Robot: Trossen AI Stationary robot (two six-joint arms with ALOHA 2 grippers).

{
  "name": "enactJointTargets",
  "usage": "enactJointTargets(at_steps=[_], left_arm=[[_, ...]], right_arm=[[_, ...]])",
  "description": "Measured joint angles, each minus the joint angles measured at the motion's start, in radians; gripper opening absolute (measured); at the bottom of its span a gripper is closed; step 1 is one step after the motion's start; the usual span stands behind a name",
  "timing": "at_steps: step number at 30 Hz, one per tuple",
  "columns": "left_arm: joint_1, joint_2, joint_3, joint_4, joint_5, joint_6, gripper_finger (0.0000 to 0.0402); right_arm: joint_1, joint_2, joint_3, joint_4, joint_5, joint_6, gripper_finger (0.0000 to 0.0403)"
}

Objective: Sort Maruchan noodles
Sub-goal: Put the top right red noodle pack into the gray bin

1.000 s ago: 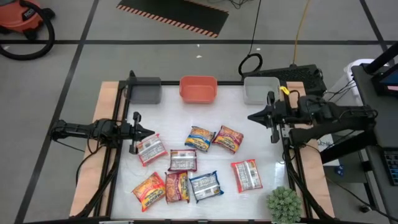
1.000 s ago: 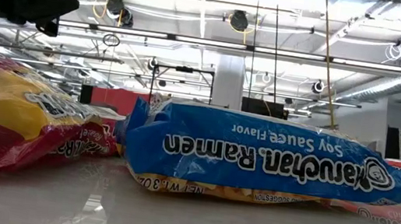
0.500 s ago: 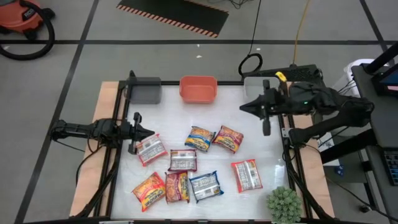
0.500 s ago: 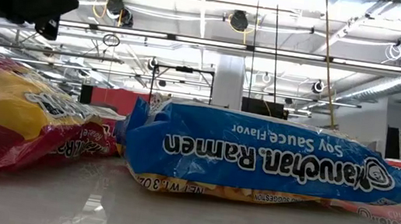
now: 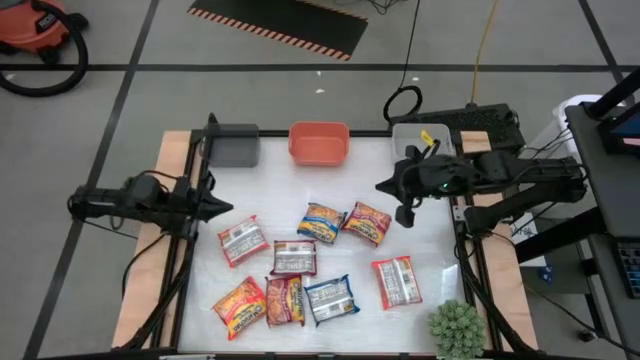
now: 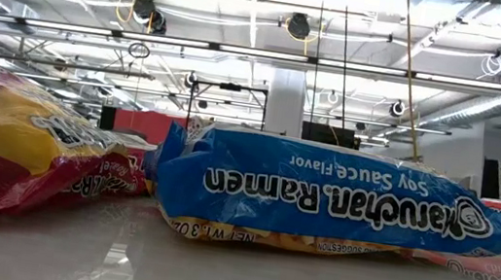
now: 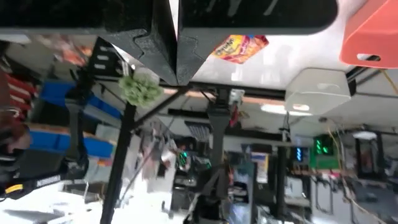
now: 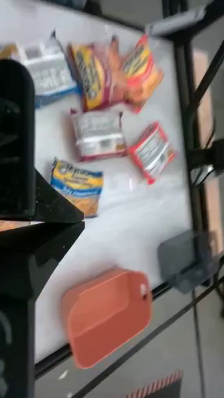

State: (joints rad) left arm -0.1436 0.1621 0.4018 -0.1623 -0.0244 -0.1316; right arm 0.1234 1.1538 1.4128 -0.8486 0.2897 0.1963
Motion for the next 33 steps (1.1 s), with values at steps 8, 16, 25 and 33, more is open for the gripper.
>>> enactJointTargets(at_steps=[8, 16, 25, 33], left_arm=[[-0.057, 0.275, 0.295, -0.195, -0.010, 0.086, 0.0001], [-0.068, 0.536, 0.538, -0.393, -0.029, 0.149, 0.0001], [-0.068, 0.672, 0.567, -0.443, -0.036, 0.156, 0.0001], [-0.071, 0.792, 0.544, -0.433, -0.065, 0.147, 0.0001]], right_arm=[[0.031, -0.001, -0.206, 0.010, -0.002, 0.082, 0.0000], [0.073, -0.001, -0.400, 0.015, -0.006, 0.243, 0.0000], [0.129, -0.002, -0.601, 0.136, -0.029, 0.346, 0.0027], [0.125, -0.002, -0.718, 0.168, -0.010, 0.402, 0.0111]])
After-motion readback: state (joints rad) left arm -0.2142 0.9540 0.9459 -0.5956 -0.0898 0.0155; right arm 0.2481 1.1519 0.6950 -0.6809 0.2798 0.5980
